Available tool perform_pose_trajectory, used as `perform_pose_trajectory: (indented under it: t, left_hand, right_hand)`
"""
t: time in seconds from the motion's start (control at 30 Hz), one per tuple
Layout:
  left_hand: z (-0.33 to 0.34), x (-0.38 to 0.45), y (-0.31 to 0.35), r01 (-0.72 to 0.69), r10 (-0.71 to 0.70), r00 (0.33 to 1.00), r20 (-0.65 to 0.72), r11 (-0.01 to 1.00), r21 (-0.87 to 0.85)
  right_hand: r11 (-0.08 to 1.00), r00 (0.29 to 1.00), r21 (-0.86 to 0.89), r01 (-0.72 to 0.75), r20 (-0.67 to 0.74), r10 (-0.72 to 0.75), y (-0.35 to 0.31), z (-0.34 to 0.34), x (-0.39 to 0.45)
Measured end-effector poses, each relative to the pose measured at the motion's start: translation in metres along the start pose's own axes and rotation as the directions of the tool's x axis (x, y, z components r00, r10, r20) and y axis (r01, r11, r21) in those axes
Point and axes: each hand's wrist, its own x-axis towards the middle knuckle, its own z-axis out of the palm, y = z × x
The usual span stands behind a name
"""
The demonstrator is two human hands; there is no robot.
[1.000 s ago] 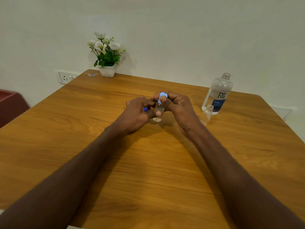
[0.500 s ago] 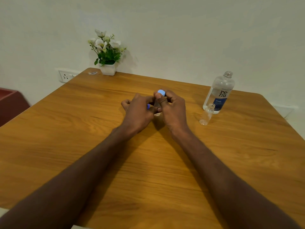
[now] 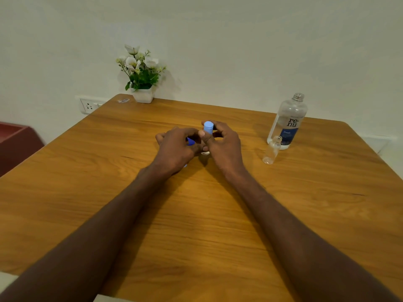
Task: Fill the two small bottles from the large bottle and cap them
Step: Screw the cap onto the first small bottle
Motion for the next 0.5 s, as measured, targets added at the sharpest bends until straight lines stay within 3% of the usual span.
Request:
perform_pose_trajectory:
  t: [0.5]
  left_hand:
    - [-0.0038, -0.0097, 0.0076, 0.092, -0.088, 0.995, 0.056, 0.992, -0.084]
  right_hand:
    - [0.998, 1.000, -0.067, 0.007, -0.013, -0.008, 0.0000, -0.0027, -0.0014]
